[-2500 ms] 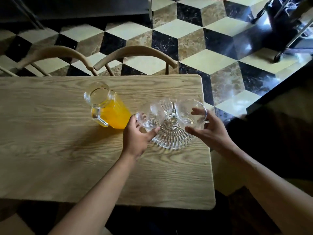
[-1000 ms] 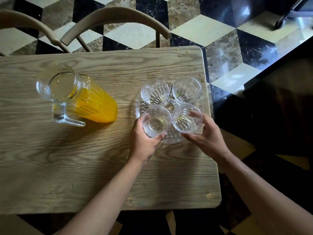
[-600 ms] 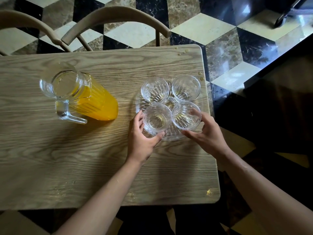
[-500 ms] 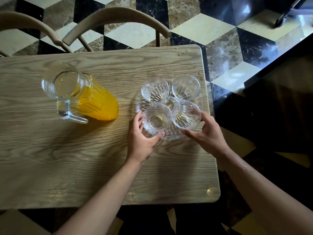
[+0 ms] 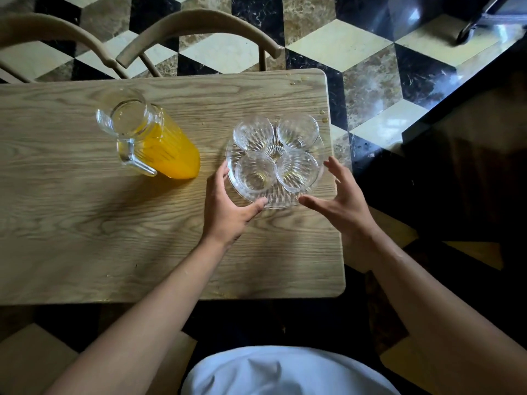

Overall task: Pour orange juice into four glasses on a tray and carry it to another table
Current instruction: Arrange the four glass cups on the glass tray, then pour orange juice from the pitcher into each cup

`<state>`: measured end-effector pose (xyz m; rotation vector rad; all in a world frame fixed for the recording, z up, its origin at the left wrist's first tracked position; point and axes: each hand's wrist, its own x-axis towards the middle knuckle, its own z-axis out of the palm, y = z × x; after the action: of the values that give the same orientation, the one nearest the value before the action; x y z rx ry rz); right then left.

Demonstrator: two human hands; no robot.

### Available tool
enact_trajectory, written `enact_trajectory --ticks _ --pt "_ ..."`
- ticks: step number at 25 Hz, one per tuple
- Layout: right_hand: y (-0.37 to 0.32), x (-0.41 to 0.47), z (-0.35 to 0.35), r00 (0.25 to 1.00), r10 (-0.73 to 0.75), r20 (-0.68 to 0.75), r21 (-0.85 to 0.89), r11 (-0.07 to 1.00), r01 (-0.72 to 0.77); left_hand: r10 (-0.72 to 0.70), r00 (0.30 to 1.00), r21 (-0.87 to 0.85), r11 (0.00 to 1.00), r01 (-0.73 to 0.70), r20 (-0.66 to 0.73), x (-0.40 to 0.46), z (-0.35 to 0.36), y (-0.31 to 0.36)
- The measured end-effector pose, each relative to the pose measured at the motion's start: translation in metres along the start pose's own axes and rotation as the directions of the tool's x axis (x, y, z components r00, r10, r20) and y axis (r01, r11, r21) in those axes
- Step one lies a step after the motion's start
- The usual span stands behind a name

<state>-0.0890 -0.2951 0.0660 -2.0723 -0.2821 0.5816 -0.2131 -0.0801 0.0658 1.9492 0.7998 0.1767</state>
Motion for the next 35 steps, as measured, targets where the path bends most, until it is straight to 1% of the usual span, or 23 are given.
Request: enact_trajectory --ticks 4,7,10,14,19,24,26,29,32,35 --pt "-0.017 -0.01 -0.014 0.997 -0.06 0.041 -0.089 0.994 0.064 0.057 0.998 0.056 0.997 -0.058 0.018 -0.014 -0.007 0.02" --pt "-0.029 -0.012 -0.015 0.993 -0.109 0.049 -0.132 0.985 0.115 0.089 0.996 0.071 0.994 -0.087 -0.027 -0.024 -0.014 0.027" --pt "-0.042 -0.013 -0.007 0.984 -0.177 -0.009 -0.189 0.967 0.172 0.084 0.993 0.072 0.994 -0.078 -0.085 -0.033 -0.022 0.025" --pt "-0.063 -0.013 0.021 0.963 -0.26 -0.072 -0.218 0.946 0.239 0.061 0.988 0.078 0.996 -0.051 -0.139 -0.047 -0.04 0.007" --pt "-0.093 -0.016 0.065 0.949 -0.315 -0.006 -0.152 0.938 0.31 0.003 0.971 0.085 0.996 0.018 -0.238 -0.062 -0.074 -0.027" --pt "-0.12 -0.009 0.124 0.933 -0.358 -0.015 -0.006 0.934 0.358 -0.078 0.958 -0.033 0.997 0.071 -0.277 -0.046 -0.12 -0.06" --pt "-0.137 -0.006 0.145 0.938 -0.345 0.014 0.043 0.938 0.345 -0.086 0.96 -0.077 0.995 0.068 -0.268 -0.033 -0.137 -0.066" --pt "-0.155 -0.003 0.176 0.945 -0.324 0.044 0.081 0.944 0.32 -0.101 0.971 -0.137 0.988 0.073 -0.216 -0.004 -0.162 -0.075" --pt "-0.163 0.001 0.203 0.94 -0.339 0.03 0.088 0.938 0.336 -0.094 0.983 -0.15 0.986 0.07 -0.16 0.028 -0.179 -0.081" --pt "-0.165 0.009 0.219 0.945 -0.327 -0.009 0.113 0.938 0.326 -0.041 0.996 -0.133 0.991 0.03 -0.08 0.06 -0.19 -0.082"
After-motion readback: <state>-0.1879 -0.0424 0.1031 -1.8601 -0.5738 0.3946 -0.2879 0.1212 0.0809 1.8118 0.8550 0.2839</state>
